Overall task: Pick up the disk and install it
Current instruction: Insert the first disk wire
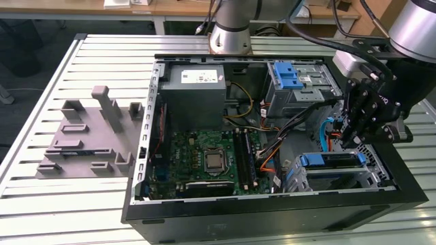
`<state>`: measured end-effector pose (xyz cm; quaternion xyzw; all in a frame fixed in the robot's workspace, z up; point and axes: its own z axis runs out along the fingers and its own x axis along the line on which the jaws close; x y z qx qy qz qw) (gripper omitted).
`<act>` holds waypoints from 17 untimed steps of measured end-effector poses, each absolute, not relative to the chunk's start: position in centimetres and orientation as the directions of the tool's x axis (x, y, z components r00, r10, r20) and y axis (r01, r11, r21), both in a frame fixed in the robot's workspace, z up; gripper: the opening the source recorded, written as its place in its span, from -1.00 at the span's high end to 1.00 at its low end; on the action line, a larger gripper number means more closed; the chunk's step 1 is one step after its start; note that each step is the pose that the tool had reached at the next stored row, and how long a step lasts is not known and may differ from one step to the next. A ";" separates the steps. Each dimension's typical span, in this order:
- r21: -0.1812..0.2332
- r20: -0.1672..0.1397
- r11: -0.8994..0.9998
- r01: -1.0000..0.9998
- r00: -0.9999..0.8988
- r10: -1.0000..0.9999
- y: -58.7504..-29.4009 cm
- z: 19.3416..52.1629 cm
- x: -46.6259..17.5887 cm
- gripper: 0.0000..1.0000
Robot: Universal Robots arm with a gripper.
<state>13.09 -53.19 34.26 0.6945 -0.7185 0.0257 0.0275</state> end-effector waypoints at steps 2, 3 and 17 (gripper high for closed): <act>0.001 0.074 0.034 -0.999 -0.034 -0.997 -53.2 34.3 13.1 0.53; 0.001 0.073 0.034 -0.999 -0.034 -0.997 -53.2 34.3 13.1 0.53; 0.001 0.066 0.035 -0.999 -0.035 -0.997 -53.3 34.2 13.1 0.67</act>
